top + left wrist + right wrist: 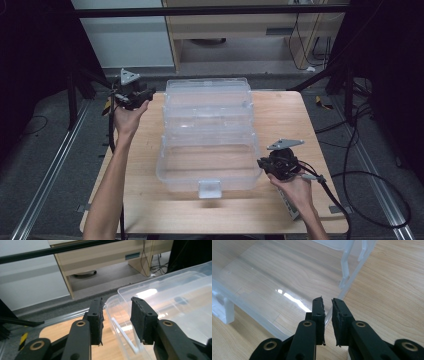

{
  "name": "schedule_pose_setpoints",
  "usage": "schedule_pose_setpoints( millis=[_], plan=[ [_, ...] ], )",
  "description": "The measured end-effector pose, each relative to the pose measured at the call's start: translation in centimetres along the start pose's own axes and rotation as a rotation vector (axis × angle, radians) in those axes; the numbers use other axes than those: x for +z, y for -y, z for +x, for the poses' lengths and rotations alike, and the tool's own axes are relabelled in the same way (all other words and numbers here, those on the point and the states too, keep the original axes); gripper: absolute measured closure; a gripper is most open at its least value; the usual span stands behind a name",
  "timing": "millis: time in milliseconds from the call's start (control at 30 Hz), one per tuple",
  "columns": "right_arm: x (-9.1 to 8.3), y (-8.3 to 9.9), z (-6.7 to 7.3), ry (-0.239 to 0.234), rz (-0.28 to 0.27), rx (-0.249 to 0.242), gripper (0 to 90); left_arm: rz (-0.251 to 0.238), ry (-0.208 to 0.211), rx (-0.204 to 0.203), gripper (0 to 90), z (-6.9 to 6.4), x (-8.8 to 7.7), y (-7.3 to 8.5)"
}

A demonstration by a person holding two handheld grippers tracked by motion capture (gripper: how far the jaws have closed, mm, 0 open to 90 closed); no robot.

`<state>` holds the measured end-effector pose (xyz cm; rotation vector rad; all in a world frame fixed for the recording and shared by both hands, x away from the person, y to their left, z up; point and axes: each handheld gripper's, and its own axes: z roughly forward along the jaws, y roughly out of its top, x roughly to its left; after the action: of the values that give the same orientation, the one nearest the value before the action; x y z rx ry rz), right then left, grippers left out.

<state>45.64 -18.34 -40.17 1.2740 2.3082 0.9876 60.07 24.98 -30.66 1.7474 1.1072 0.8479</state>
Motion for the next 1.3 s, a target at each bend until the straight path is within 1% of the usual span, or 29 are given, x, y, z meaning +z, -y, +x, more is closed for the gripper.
schedule_pose_setpoints(
  millis=[100, 167, 200, 267, 333, 433, 500, 600, 733, 800, 833, 867, 900, 933, 1000, 1067, 1167, 1267, 1300],
  plan=[
    [0.0, 0.0, -0.1, -0.007, -0.001, 0.007, 80.4, -0.016, 0.013, -0.011, 59.3, 0.1, -1.9, 0.5],
    [0.0, 0.0, -0.1, -0.007, 0.0, 0.008, 80.4, -0.018, 0.025, -0.021, 58.0, 0.1, -3.0, 1.0],
    [0.0, 0.0, -0.1, -0.007, 0.0, 0.008, 80.4, -0.014, 0.028, -0.019, 56.9, 0.1, -3.5, 1.3],
    [0.0, 0.0, -0.1, -0.005, 0.001, 0.009, 80.4, -0.011, 0.033, -0.026, 55.5, 0.0, -4.5, 2.2],
    [0.0, 0.0, -0.1, -0.001, 0.001, 0.004, 80.4, -0.022, 0.04, -0.036, 54.6, -0.2, -5.3, 3.1],
    [0.0, 0.0, -0.1, 0.0, 0.002, 0.001, 80.3, -0.021, 0.052, -0.047, 53.8, -0.5, -6.4, 4.8],
    [0.0, 0.0, -0.1, 0.0, 0.002, 0.001, 80.2, -0.003, 0.056, -0.054, 53.3, -0.8, -6.9, 5.7],
    [0.0, 0.0, -0.1, 0.0, 0.001, 0.004, 80.2, 0.012, 0.066, -0.053, 52.6, -1.4, -7.4, 7.1],
    [0.0, 0.0, -0.1, -0.001, 0.001, 0.004, 79.9, 0.033, 0.077, -0.044, 51.7, -2.5, -8.1, 8.6],
    [0.1, 0.0, -0.1, 0.0, 0.0, 0.004, 79.7, 0.039, 0.068, -0.032, 51.3, -3.0, -8.3, 9.1],
    [0.1, 0.0, -0.1, -0.001, 0.001, 0.005, 79.6, 0.043, 0.066, -0.034, 51.0, -3.3, -8.3, 9.5],
    [0.1, 0.0, -0.1, 0.0, 0.0, 0.004, 79.5, 0.058, 0.066, -0.019, 51.0, -3.6, -8.3, 9.8],
    [0.1, 0.0, -0.1, 0.0, 0.0, 0.004, 78.8, 0.072, 0.062, -0.006, 50.9, -3.8, -8.3, 9.9],
    [0.1, 0.0, -0.1, -0.001, 0.004, 0.003, 76.2, 0.081, 0.056, -0.001, 50.6, -4.0, -8.4, 10.1],
    [0.3, 0.0, -0.1, 0.002, 0.007, 0.002, 75.7, 0.084, 0.068, -0.009, 50.4, -4.4, -8.6, 10.6],
    [0.3, 0.0, 0.0, 0.004, 0.01, -0.001, 75.8, 0.099, 0.06, 0.006, 50.0, -4.8, -8.8, 10.8],
    [0.3, 0.0, 0.0, 0.006, 0.01, 0.0, 75.8, 0.105, 0.075, 0.001, 49.5, -5.2, -9.0, 11.0],
    [0.3, 0.0, 0.0, 0.007, 0.008, 0.002, 75.8, 0.121, 0.08, 0.027, 48.9, -5.8, -9.3, 11.1],
    [0.3, 0.1, 0.0, 0.007, 0.007, 0.004, 75.8, 0.123, 0.079, 0.03, 48.6, -5.9, -9.4, 11.2]
  ],
)
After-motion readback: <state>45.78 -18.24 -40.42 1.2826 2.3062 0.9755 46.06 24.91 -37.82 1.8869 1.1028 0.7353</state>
